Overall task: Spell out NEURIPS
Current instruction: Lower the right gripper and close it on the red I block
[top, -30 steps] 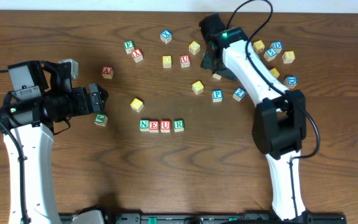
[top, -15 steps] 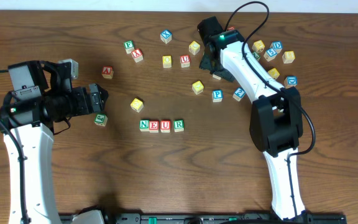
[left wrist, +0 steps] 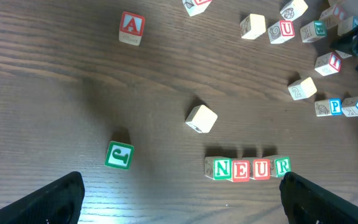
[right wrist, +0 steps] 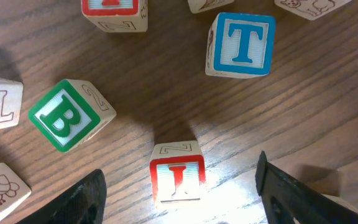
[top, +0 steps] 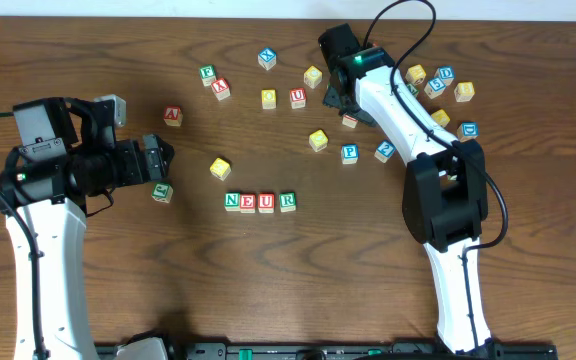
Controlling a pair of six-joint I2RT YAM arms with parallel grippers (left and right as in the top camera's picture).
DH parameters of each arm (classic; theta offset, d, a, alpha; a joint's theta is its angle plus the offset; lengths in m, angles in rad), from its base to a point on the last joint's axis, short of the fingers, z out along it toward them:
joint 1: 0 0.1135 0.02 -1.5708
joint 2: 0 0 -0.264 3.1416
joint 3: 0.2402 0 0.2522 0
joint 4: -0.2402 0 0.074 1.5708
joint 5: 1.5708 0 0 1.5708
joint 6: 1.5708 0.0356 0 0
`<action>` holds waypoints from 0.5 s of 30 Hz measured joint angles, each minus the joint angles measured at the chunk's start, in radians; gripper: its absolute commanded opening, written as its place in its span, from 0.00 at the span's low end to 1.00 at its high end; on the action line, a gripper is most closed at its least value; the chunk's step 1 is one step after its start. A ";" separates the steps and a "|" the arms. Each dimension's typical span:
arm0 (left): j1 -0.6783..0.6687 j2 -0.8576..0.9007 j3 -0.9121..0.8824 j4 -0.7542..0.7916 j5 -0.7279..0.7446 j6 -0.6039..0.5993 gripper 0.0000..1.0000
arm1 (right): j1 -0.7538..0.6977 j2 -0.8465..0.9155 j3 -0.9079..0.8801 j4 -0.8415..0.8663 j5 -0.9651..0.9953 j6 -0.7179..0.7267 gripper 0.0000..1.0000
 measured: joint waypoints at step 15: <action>0.000 0.000 0.000 0.000 0.000 0.000 0.99 | 0.000 0.000 0.000 -0.012 0.007 0.014 0.67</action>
